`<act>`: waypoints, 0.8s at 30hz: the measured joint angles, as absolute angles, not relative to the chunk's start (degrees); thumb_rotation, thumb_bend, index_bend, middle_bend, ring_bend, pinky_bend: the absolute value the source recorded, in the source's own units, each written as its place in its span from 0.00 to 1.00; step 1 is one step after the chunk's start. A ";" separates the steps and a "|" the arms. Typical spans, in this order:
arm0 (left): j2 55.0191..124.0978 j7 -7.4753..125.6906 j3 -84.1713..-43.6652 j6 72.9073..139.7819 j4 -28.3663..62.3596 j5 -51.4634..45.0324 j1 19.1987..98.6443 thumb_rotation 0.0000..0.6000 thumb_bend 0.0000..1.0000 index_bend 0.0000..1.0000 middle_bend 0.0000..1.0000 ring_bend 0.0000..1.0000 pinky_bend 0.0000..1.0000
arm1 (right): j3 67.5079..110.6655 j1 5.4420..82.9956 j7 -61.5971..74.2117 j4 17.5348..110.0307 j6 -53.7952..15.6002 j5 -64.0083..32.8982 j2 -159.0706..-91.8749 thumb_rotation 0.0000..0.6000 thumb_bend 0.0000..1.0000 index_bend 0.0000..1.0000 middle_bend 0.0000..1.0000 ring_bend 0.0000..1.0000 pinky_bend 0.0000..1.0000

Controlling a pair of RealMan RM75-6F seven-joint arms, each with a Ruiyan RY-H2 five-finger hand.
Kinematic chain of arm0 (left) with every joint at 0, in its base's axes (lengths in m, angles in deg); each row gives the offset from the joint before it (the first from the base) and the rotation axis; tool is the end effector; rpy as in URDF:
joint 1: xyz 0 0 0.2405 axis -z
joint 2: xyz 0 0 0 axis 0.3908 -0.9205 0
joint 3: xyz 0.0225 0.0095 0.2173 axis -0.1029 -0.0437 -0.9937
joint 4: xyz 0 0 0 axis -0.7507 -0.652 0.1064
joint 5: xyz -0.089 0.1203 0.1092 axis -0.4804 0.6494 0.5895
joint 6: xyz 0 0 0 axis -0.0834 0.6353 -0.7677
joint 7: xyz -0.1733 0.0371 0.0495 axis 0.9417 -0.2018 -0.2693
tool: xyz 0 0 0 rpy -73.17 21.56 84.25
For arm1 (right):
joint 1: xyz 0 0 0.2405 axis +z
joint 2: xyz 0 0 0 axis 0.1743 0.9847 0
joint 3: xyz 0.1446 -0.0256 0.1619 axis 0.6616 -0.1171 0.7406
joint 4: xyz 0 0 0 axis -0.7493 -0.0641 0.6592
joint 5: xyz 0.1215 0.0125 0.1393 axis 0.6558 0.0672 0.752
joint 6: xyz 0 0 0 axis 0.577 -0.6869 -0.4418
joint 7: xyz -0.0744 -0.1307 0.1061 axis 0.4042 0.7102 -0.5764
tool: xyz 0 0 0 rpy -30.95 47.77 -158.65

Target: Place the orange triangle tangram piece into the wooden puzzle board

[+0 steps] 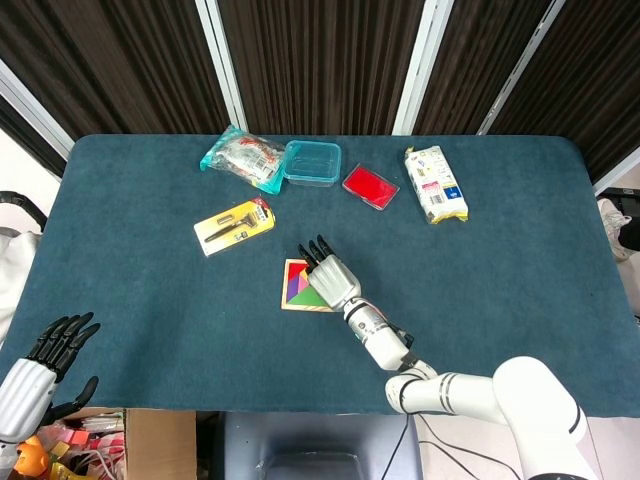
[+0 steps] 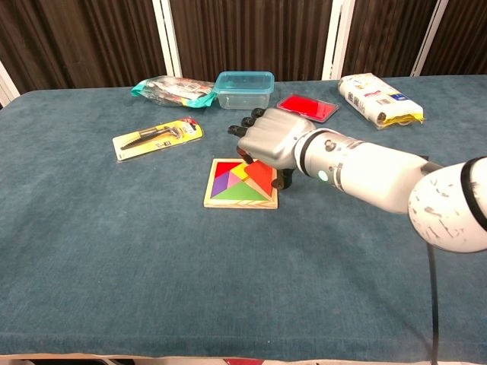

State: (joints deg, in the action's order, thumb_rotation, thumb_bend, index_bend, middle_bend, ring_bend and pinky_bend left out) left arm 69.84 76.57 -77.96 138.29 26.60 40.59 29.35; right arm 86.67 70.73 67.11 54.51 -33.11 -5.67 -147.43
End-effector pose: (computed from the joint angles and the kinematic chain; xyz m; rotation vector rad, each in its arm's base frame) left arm -0.2386 0.1860 0.1599 -1.6593 -0.8732 -1.1964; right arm -0.0459 -0.3760 -0.0850 2.0952 -0.1516 0.4933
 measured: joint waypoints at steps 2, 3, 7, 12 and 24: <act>69.90 76.53 -77.96 138.28 26.56 40.62 29.35 1.00 0.46 0.00 0.00 0.00 0.09 | 86.64 70.79 67.18 54.51 -33.13 -5.49 -147.48 1.00 0.44 0.51 0.00 0.00 0.00; 69.90 76.53 -77.96 138.29 26.56 40.62 29.35 1.00 0.46 0.00 0.00 0.00 0.09 | 86.62 70.83 67.21 54.53 -33.16 -5.41 -147.50 1.00 0.44 0.51 0.00 0.00 0.00; 69.99 76.51 -77.92 138.28 26.50 40.62 29.39 1.00 0.46 0.00 0.00 0.00 0.09 | 86.38 70.95 67.30 54.49 -33.21 -5.31 -147.73 1.00 0.44 0.51 0.00 0.00 0.00; 69.86 76.56 -77.94 138.39 26.56 40.68 29.38 1.00 0.46 0.00 0.00 0.00 0.09 | 86.23 71.00 67.15 54.41 -33.14 -5.32 -147.92 1.00 0.44 0.50 0.00 0.00 0.00; 69.94 76.73 -78.00 138.61 26.39 40.82 29.31 1.00 0.46 0.00 0.00 0.00 0.09 | 85.52 71.03 67.77 55.06 -32.89 -5.29 -147.84 1.00 0.44 0.48 0.00 0.00 0.00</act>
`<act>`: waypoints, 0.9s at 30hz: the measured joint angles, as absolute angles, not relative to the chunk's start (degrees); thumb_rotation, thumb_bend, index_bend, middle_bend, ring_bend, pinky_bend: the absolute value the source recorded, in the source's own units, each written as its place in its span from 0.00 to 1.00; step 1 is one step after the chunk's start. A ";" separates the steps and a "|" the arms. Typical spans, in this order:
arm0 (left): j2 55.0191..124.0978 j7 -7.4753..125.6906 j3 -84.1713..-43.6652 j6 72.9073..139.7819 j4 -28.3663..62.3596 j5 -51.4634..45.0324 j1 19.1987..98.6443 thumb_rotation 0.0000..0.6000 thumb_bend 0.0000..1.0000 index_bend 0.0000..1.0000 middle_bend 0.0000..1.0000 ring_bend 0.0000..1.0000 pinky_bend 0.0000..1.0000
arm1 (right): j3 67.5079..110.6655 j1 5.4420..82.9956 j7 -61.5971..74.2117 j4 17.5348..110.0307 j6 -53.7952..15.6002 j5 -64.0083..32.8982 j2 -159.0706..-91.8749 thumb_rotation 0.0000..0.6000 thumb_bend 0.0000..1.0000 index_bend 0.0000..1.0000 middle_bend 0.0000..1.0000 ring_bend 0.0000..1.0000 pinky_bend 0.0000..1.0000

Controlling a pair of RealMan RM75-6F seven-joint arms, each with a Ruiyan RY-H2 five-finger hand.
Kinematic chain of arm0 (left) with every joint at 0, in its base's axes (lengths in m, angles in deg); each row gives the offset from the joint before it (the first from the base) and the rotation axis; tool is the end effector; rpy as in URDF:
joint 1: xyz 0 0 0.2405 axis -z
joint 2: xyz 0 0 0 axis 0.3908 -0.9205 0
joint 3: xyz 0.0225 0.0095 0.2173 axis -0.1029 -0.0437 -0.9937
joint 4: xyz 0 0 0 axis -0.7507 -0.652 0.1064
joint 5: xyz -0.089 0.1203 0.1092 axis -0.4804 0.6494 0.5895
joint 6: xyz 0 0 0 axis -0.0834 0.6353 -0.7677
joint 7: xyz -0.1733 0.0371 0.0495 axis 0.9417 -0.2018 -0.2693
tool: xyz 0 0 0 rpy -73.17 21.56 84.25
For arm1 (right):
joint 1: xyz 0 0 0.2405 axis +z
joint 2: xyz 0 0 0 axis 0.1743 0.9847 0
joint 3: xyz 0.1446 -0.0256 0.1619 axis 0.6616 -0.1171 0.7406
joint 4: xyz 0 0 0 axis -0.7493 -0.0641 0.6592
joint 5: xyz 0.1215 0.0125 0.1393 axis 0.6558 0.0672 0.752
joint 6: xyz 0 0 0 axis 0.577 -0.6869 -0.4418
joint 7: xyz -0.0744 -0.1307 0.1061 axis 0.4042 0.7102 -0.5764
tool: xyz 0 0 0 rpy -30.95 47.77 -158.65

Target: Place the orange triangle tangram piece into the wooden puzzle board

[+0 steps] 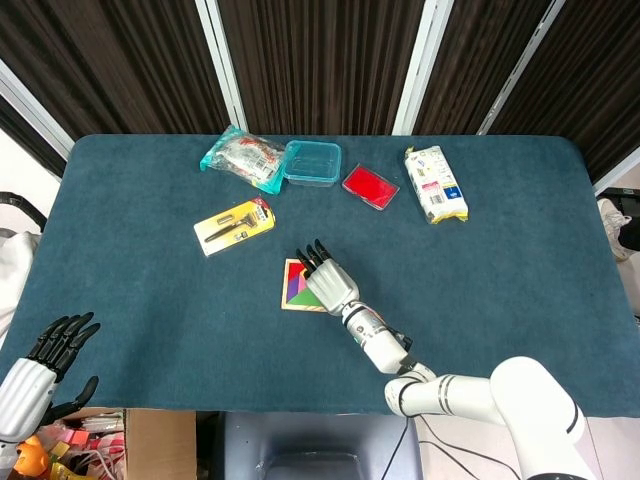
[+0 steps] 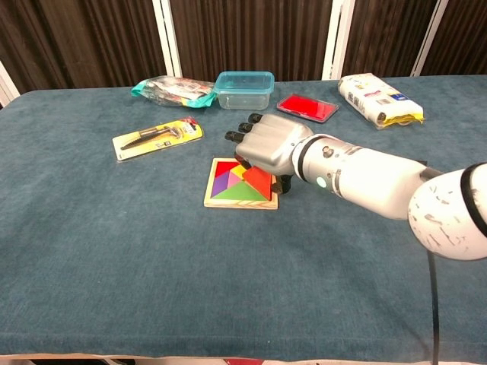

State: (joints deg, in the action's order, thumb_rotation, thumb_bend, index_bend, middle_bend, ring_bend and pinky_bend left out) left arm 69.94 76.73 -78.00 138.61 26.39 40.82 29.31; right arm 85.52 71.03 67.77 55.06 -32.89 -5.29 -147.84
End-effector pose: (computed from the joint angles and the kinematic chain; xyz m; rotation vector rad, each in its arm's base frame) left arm -0.2381 0.1855 0.1601 -1.6608 -0.8708 -1.2026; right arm -0.0456 -0.3697 -0.0908 2.1170 -0.1359 0.4840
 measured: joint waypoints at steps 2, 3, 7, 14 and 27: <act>69.94 76.74 -77.98 138.57 26.41 40.80 29.35 1.00 0.46 0.00 0.00 0.00 0.09 | 85.50 71.04 67.88 55.07 -32.85 -5.18 -147.88 1.00 0.44 0.47 0.00 0.00 0.00; 69.93 76.74 -77.96 138.56 26.44 40.80 29.37 1.00 0.46 0.00 0.00 0.00 0.09 | 85.50 71.05 67.93 55.06 -32.83 -5.11 -147.89 1.00 0.44 0.47 0.00 0.00 0.00; 69.93 76.69 -77.92 138.46 26.48 40.74 29.44 1.00 0.46 0.00 0.00 0.00 0.09 | 85.54 71.10 68.21 55.16 -32.80 -4.67 -147.81 1.00 0.44 0.46 0.00 0.00 0.00; 69.90 76.75 -77.98 138.52 26.46 40.79 29.40 1.00 0.46 0.00 0.00 0.00 0.09 | 85.50 71.14 68.55 55.74 -32.64 -4.20 -147.42 1.00 0.44 0.42 0.00 0.00 0.00; 69.87 76.76 -77.90 138.57 26.52 40.74 29.44 1.00 0.46 0.00 0.00 0.00 0.09 | 85.79 70.66 66.58 59.00 -31.64 -4.95 -145.22 1.00 0.44 0.36 0.00 0.00 0.00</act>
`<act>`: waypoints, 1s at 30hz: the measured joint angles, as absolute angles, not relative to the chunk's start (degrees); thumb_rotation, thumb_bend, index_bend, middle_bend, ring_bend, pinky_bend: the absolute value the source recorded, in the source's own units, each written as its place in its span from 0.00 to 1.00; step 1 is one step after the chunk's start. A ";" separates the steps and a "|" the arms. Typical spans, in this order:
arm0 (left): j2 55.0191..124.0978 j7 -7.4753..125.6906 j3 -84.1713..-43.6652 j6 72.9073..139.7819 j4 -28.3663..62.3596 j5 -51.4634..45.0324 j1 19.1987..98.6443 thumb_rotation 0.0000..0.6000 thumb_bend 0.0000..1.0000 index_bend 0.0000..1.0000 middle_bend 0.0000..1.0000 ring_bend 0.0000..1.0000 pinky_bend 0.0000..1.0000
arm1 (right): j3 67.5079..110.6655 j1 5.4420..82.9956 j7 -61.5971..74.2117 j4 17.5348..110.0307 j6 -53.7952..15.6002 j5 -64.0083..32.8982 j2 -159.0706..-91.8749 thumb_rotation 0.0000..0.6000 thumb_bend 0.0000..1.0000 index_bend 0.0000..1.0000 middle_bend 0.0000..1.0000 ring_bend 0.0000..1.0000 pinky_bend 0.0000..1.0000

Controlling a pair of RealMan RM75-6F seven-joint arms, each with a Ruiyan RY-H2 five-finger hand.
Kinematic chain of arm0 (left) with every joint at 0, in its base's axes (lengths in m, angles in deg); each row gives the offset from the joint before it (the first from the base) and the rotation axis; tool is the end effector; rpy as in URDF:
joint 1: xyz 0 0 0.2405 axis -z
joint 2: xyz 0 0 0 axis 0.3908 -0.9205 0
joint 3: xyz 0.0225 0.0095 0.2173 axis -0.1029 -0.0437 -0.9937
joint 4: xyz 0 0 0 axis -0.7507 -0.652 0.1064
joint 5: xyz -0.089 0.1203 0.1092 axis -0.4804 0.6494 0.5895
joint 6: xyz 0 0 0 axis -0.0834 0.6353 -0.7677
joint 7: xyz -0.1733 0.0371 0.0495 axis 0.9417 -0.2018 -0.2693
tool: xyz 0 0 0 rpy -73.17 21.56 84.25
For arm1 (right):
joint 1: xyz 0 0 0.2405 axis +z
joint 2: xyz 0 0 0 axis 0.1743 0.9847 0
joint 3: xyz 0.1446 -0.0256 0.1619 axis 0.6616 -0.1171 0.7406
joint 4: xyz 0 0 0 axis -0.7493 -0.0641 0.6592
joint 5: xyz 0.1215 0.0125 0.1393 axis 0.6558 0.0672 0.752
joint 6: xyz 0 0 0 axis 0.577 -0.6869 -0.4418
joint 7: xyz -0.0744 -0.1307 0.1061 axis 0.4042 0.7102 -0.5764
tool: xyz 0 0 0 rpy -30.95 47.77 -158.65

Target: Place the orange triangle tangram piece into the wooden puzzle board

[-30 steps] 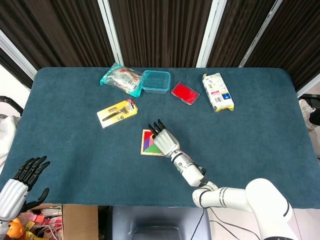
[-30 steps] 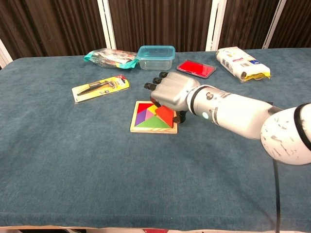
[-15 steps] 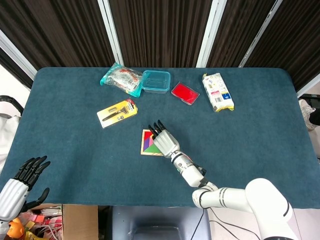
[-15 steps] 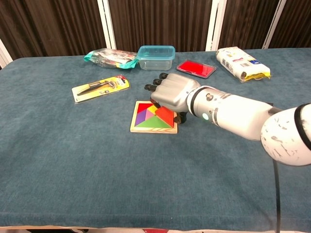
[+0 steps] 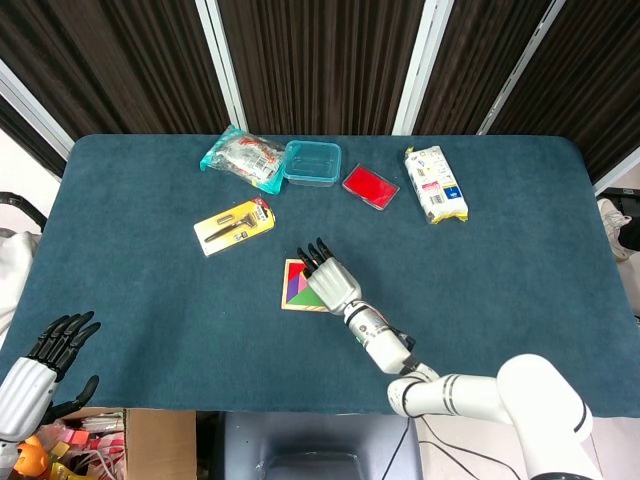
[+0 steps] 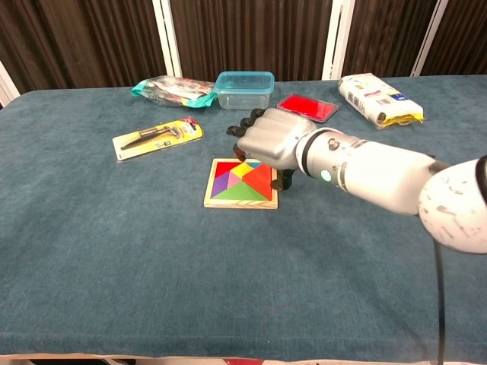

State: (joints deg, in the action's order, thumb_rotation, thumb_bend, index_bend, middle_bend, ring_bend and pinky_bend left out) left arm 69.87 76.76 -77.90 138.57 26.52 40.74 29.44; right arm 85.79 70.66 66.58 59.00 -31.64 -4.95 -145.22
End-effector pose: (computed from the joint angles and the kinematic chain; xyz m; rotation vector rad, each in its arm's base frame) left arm -0.2375 0.1864 0.1605 -1.6596 -0.8695 -1.2052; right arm -0.0433 -0.3688 -0.0797 2.1073 -0.1764 0.5206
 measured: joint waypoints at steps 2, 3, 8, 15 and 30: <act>69.89 76.78 -77.87 138.55 26.47 40.67 29.41 1.00 0.46 0.00 0.00 0.00 0.09 | 85.73 70.03 65.13 61.12 -30.78 -6.20 -143.66 1.00 0.44 0.36 0.00 0.00 0.00; 69.91 76.74 -77.86 138.61 26.46 40.66 29.41 1.00 0.46 0.00 0.00 0.00 0.09 | 85.67 69.67 64.41 62.14 -30.34 -6.84 -142.76 1.00 0.44 0.36 0.00 0.00 0.00; 70.10 75.78 -77.93 138.25 26.85 40.91 29.51 1.00 0.46 0.00 0.00 0.00 0.09 | 85.37 67.69 61.15 66.37 -29.03 -8.56 -137.46 1.00 0.44 0.34 0.00 0.00 0.00; 70.20 74.94 -77.95 137.55 27.31 40.74 29.67 1.00 0.46 0.00 0.00 0.00 0.09 | 85.74 68.05 60.27 64.49 -31.91 -5.99 -137.42 1.00 0.48 0.31 0.00 0.00 0.00; 70.01 76.08 -77.87 138.01 26.78 40.59 29.63 1.00 0.46 0.00 0.00 0.00 0.09 | 84.99 71.49 61.66 57.65 -36.52 -1.97 -143.13 1.00 0.53 0.36 0.00 0.00 0.00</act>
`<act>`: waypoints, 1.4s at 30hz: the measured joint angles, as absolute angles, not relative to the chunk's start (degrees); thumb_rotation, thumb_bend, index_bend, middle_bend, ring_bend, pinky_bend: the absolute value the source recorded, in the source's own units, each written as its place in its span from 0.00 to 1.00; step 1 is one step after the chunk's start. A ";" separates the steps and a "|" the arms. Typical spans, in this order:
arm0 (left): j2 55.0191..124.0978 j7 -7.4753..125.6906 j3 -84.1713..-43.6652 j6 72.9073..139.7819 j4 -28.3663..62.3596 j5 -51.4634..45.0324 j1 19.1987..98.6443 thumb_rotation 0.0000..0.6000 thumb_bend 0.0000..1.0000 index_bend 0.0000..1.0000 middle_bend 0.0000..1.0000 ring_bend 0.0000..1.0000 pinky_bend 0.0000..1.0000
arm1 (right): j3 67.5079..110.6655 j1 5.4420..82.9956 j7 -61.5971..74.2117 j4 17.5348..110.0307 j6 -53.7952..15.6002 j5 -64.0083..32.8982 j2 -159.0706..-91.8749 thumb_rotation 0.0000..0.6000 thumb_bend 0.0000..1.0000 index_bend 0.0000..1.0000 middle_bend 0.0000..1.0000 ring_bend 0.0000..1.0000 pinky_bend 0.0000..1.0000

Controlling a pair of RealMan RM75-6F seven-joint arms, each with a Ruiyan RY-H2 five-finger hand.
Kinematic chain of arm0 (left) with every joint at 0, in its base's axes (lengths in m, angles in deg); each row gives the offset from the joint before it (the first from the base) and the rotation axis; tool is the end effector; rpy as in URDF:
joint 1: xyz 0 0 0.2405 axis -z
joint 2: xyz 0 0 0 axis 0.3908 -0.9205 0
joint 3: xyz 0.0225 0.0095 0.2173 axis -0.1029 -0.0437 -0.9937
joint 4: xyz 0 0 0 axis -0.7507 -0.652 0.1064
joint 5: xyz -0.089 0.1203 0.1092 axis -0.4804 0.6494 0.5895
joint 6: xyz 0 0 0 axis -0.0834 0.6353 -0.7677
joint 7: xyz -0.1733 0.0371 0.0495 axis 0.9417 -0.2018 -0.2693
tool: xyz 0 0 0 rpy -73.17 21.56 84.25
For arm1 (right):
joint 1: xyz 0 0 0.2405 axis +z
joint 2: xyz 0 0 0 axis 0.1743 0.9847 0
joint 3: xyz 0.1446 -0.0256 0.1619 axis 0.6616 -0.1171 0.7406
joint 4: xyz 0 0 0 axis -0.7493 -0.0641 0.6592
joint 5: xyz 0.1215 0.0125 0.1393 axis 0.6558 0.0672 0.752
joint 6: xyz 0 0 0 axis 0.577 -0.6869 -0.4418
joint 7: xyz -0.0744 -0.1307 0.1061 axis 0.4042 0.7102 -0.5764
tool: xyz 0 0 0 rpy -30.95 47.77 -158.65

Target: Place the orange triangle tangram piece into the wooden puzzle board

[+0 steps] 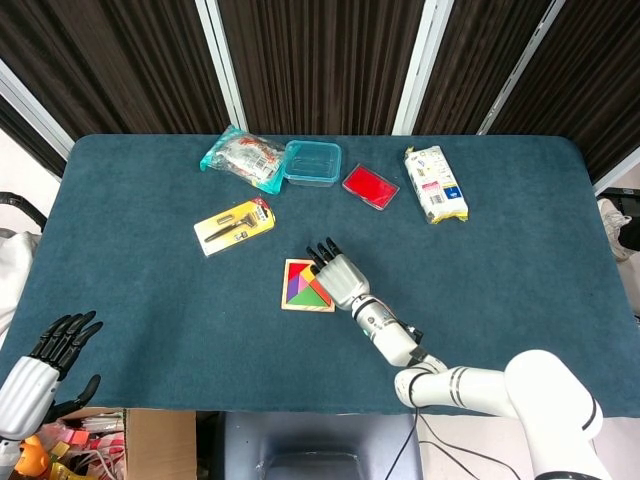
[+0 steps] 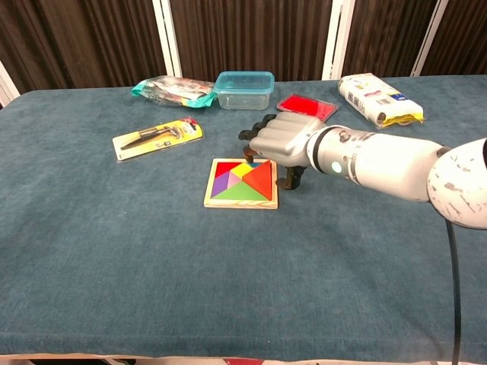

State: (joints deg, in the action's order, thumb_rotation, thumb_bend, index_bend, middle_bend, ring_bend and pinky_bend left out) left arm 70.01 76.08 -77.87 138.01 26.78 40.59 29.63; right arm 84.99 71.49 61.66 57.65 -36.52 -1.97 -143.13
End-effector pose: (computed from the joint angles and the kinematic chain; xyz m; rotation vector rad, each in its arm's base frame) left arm -0.2373 0.1875 0.1585 -1.6635 -0.8682 -1.1959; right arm -0.0601 -0.3786 -0.0787 2.1439 -0.2879 0.4820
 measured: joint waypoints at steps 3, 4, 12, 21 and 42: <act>70.00 76.16 -77.88 138.22 26.74 40.69 29.58 1.00 0.46 0.00 0.00 0.00 0.09 | 84.63 71.52 62.14 57.59 -36.22 -1.53 -143.15 1.00 0.53 0.37 0.00 0.00 0.00; 69.97 76.13 -77.83 138.21 26.78 40.69 29.62 1.00 0.46 0.00 0.00 0.00 0.09 | 84.51 71.52 62.22 57.70 -36.14 -1.42 -143.10 1.00 0.53 0.37 0.00 0.00 0.00; 70.05 76.02 -77.86 137.97 26.82 40.71 29.72 1.00 0.46 0.00 0.00 0.00 0.09 | 83.27 71.31 63.02 58.43 -34.93 -2.25 -142.83 1.00 0.53 0.38 0.00 0.00 0.00; 69.98 76.05 -77.89 138.09 26.93 40.84 29.74 1.00 0.46 0.00 0.00 0.00 0.09 | 82.86 71.03 63.50 59.75 -34.08 -2.33 -142.11 1.00 0.53 0.37 0.00 0.00 0.00; 71.20 73.08 -77.42 140.35 26.28 41.32 28.71 1.00 0.46 0.00 0.00 0.00 0.09 | 70.87 40.02 37.91 79.57 10.16 -26.86 -122.79 1.00 0.29 0.00 0.00 0.00 0.00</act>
